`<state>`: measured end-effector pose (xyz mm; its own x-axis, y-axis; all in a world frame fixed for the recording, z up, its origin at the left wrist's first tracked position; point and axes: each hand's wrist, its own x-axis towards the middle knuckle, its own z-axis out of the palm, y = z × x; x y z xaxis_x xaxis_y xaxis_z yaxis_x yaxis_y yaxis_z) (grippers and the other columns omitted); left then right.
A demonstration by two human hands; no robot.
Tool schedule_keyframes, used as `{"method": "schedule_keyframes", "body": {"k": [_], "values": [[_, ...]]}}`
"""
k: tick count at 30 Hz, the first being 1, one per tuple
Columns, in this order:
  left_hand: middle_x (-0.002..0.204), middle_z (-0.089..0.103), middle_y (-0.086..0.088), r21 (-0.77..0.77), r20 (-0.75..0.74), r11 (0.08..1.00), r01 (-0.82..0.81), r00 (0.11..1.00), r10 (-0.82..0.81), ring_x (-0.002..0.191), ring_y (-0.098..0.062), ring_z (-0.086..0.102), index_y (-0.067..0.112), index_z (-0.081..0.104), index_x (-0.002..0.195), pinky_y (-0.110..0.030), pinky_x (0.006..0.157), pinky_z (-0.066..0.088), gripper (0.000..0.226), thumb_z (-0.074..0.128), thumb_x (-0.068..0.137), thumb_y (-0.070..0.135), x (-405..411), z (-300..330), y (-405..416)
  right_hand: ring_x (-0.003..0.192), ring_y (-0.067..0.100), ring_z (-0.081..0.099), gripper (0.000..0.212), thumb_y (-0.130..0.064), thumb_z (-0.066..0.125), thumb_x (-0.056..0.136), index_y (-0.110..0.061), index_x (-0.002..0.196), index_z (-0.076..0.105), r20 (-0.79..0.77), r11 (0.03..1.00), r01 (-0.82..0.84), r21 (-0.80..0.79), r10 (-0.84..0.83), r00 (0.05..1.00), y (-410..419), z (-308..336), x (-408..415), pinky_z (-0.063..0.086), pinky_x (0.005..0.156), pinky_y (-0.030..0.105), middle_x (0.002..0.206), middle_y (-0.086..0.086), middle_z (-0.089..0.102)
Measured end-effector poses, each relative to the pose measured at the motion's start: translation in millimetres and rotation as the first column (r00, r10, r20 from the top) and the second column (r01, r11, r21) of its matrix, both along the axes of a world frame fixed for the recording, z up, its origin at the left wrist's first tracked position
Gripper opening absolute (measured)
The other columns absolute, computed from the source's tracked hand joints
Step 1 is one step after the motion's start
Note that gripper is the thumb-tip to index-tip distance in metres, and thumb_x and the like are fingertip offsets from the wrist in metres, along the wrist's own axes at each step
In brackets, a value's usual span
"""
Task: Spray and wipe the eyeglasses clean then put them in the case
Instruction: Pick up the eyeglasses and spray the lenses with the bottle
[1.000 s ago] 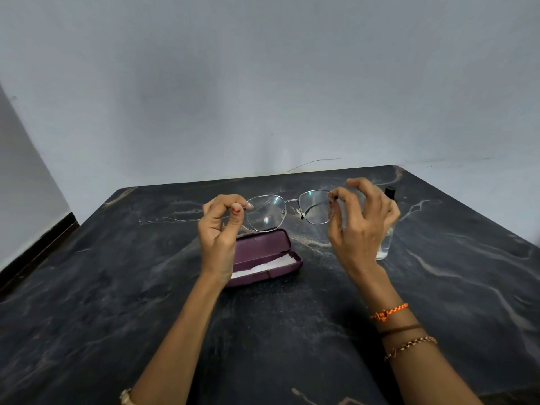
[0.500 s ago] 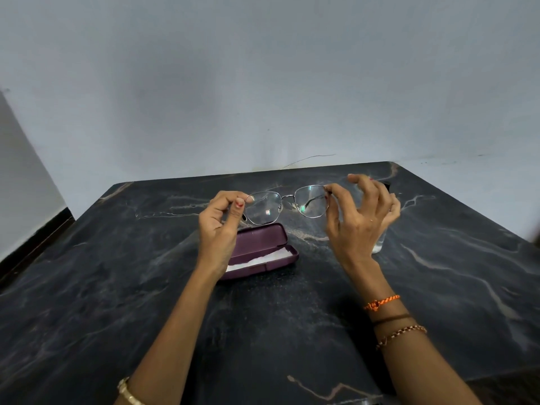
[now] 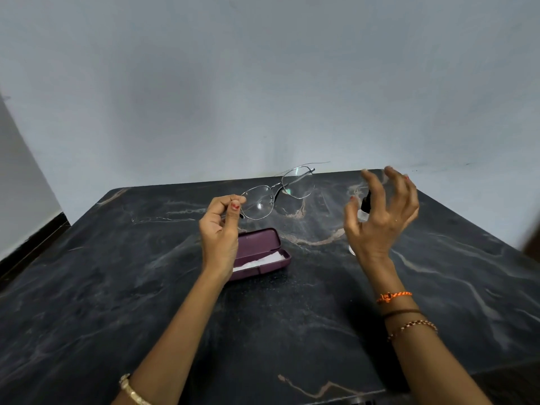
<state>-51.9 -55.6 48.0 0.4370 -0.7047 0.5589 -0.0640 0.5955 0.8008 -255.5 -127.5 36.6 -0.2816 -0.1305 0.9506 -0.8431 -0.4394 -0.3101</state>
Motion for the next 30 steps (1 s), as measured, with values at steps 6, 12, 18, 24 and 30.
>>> {"method": "schedule_keyframes", "body": {"k": [6,12,18,24,30], "values": [[0.088,0.059,0.005,-0.014,-0.046,0.999,-0.038,0.998,0.038,0.079,-0.001,0.057,0.028,0.060,0.077,-0.034,0.082,0.048,0.020,0.053,0.085,0.011,-25,9,-12,0.124,0.030,0.030,0.057,-0.049,0.059,0.070,-0.027,0.121,0.044,-0.002,0.988,-0.066,0.137,0.067,0.998,-11,-21,-31,0.030,0.101,0.047,0.131,0.004,0.033],[0.086,0.058,0.004,-0.013,-0.043,1.000,0.013,0.999,-0.013,0.077,0.006,0.056,0.028,0.061,0.077,-0.009,0.074,0.046,0.022,0.054,0.085,0.009,-57,18,-38,0.128,0.036,0.030,0.075,-0.055,0.060,0.061,-0.035,0.128,0.034,0.160,0.915,-0.266,0.303,0.226,0.961,-7,-24,-29,0.027,0.103,0.046,0.137,0.020,0.039],[0.086,0.057,0.005,0.077,-0.009,0.997,-0.005,1.000,0.005,0.084,-0.007,0.055,0.017,0.064,0.083,-0.017,0.079,0.046,0.011,0.054,0.086,0.013,-73,13,-59,0.100,0.024,0.055,0.069,-0.048,0.054,0.067,-0.037,0.130,0.030,0.148,0.835,-0.364,0.414,0.333,0.931,-5,-28,-29,0.044,0.082,0.034,0.115,0.010,0.060],[0.090,0.058,-0.001,0.120,0.032,0.992,-0.031,0.999,0.027,0.093,-0.023,0.059,0.019,0.063,0.080,-0.029,0.086,0.047,0.015,0.052,0.088,0.012,-71,12,-74,0.078,0.018,0.055,0.077,-0.013,0.066,0.068,-0.037,0.131,0.027,0.153,0.818,-0.399,0.414,0.369,0.917,-13,-33,-27,0.036,0.062,0.014,0.109,0.012,0.064],[0.083,0.056,0.008,0.082,0.063,0.987,-0.136,0.989,0.131,0.080,-0.004,0.054,0.010,0.065,0.086,-0.007,0.073,0.044,0.009,0.056,0.085,0.010,-73,6,-82,0.061,0.013,0.050,0.071,-0.009,0.059,0.060,-0.029,0.125,0.036,0.138,0.873,-0.365,0.323,0.338,0.931,-7,-21,-17,0.031,0.057,0.002,0.090,0.011,0.068]]}}
